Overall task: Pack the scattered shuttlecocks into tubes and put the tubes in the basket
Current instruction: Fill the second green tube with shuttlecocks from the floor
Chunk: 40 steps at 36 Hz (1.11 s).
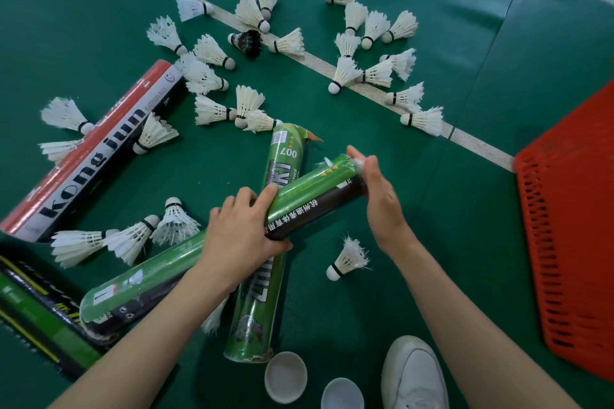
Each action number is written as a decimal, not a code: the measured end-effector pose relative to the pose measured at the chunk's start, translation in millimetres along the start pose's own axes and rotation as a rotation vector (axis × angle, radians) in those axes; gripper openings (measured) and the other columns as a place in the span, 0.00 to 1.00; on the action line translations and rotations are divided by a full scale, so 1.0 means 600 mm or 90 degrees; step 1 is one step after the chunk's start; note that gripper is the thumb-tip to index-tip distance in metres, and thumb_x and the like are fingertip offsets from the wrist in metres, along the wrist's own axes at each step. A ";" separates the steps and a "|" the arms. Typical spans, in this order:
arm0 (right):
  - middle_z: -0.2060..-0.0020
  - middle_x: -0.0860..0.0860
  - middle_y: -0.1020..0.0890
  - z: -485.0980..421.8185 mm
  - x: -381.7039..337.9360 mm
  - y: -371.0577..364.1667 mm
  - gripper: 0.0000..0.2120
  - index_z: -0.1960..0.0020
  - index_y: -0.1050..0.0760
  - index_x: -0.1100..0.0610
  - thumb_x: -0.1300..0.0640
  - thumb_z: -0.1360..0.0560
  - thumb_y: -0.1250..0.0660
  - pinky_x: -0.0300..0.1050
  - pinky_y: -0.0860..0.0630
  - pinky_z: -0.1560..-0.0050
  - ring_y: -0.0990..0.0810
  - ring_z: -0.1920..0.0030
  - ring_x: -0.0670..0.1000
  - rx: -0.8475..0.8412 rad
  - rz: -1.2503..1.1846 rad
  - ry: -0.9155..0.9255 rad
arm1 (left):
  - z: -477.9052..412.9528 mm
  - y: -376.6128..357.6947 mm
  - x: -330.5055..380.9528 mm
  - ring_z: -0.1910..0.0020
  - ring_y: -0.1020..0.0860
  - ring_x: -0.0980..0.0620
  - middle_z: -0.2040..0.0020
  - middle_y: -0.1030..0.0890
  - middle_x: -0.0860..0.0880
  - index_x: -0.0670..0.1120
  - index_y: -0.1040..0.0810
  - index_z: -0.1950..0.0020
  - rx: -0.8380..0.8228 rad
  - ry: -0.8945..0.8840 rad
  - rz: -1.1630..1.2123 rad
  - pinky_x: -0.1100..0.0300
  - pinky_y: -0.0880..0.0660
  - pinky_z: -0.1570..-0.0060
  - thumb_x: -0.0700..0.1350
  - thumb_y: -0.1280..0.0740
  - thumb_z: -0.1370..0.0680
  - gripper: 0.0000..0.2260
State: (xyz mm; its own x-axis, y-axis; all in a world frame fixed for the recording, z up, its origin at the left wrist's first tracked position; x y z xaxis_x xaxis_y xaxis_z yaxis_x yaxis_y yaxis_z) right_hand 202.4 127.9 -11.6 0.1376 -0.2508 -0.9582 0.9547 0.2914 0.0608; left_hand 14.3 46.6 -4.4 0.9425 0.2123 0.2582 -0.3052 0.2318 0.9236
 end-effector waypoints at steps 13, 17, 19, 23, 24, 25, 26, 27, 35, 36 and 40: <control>0.42 0.49 0.24 0.036 0.077 0.018 0.12 0.40 0.28 0.52 0.49 0.21 0.37 0.41 0.30 0.41 0.25 0.41 0.47 0.108 0.190 -0.142 | 0.005 -0.011 -0.025 0.42 0.29 0.45 0.43 0.30 0.48 0.57 0.45 0.27 -0.082 0.052 -0.047 0.50 0.30 0.42 0.66 0.29 0.34 0.42; 0.45 0.49 0.26 0.064 0.096 0.033 0.27 0.34 0.34 0.53 0.44 0.28 0.30 0.40 0.32 0.48 0.27 0.44 0.48 -0.041 0.364 -0.217 | 0.013 -0.013 -0.023 0.42 0.29 0.46 0.42 0.30 0.48 0.57 0.45 0.27 -0.093 0.038 -0.069 0.50 0.32 0.42 0.64 0.29 0.33 0.41; 0.45 0.50 0.26 0.073 0.099 0.035 0.32 0.32 0.37 0.53 0.44 0.30 0.27 0.40 0.32 0.52 0.26 0.46 0.49 -0.093 0.408 -0.226 | 0.014 -0.014 -0.022 0.42 0.29 0.46 0.42 0.30 0.48 0.57 0.45 0.26 -0.095 0.040 -0.068 0.50 0.32 0.41 0.64 0.29 0.33 0.41; 0.49 0.52 0.25 0.080 0.111 0.030 0.24 0.34 0.36 0.55 0.53 0.26 0.31 0.43 0.28 0.58 0.25 0.56 0.50 -0.155 0.464 -0.252 | 0.016 -0.014 -0.022 0.42 0.29 0.45 0.42 0.30 0.47 0.57 0.45 0.27 -0.092 0.041 -0.065 0.49 0.31 0.41 0.64 0.28 0.33 0.41; 0.49 0.53 0.25 0.080 0.113 0.029 0.22 0.34 0.35 0.55 0.55 0.25 0.32 0.43 0.27 0.59 0.25 0.57 0.50 -0.144 0.459 -0.245 | 0.016 -0.014 -0.022 0.42 0.29 0.45 0.42 0.30 0.47 0.56 0.45 0.27 -0.092 0.040 -0.065 0.49 0.32 0.41 0.64 0.28 0.33 0.41; 0.48 0.53 0.25 0.078 0.111 0.030 0.20 0.35 0.34 0.54 0.56 0.24 0.33 0.42 0.28 0.59 0.25 0.56 0.50 -0.114 0.436 -0.232 | 0.017 -0.014 -0.021 0.42 0.29 0.45 0.42 0.30 0.47 0.56 0.45 0.26 -0.093 0.039 -0.067 0.49 0.32 0.41 0.64 0.28 0.33 0.41; 0.47 0.53 0.25 0.075 0.107 0.031 0.19 0.35 0.33 0.54 0.58 0.24 0.34 0.40 0.29 0.60 0.25 0.55 0.50 -0.065 0.399 -0.211 | 0.017 -0.013 -0.022 0.42 0.29 0.45 0.42 0.30 0.47 0.56 0.46 0.26 -0.093 0.038 -0.069 0.50 0.32 0.41 0.65 0.29 0.33 0.41; 0.47 0.52 0.25 0.071 0.101 0.034 0.18 0.35 0.32 0.54 0.59 0.24 0.34 0.38 0.30 0.60 0.26 0.55 0.49 -0.003 0.359 -0.185 | 0.018 -0.013 -0.022 0.42 0.29 0.45 0.42 0.30 0.47 0.57 0.46 0.26 -0.094 0.037 -0.071 0.50 0.32 0.41 0.65 0.29 0.33 0.41; 0.56 0.43 0.26 0.023 0.033 0.062 0.15 0.38 0.29 0.54 0.58 0.24 0.33 0.29 0.31 0.56 0.28 0.61 0.39 0.333 0.102 0.008 | 0.019 -0.010 -0.016 0.42 0.29 0.46 0.42 0.31 0.48 0.57 0.47 0.26 -0.093 0.029 -0.064 0.50 0.31 0.42 0.64 0.29 0.32 0.41; 0.55 0.44 0.26 0.019 0.027 0.061 0.15 0.38 0.29 0.53 0.58 0.23 0.33 0.30 0.30 0.55 0.28 0.60 0.39 0.331 0.094 0.019 | 0.019 -0.009 -0.014 0.42 0.29 0.46 0.42 0.31 0.48 0.57 0.46 0.26 -0.091 0.025 -0.059 0.50 0.31 0.42 0.64 0.29 0.33 0.41; 0.53 0.43 0.25 0.011 0.017 0.039 0.16 0.35 0.29 0.51 0.57 0.23 0.34 0.30 0.29 0.54 0.27 0.60 0.39 0.240 0.119 0.009 | 0.019 -0.006 -0.007 0.43 0.30 0.47 0.43 0.31 0.49 0.57 0.46 0.26 -0.071 0.012 -0.033 0.51 0.32 0.43 0.64 0.29 0.33 0.41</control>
State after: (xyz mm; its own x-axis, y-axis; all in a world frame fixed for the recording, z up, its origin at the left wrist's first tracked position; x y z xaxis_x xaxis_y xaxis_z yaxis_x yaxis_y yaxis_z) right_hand 227.9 126.2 -18.3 0.3160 -0.2119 -0.9248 0.9439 -0.0288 0.3291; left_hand 12.8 34.2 -5.5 0.9548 0.2151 0.2050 -0.2710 0.3474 0.8977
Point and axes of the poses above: each hand's wrist, its own z-axis away from the middle knuckle, its own y-axis out of the back of the hand, x = y × z, the point moved 2 cm from there along -z, towards the middle knuckle
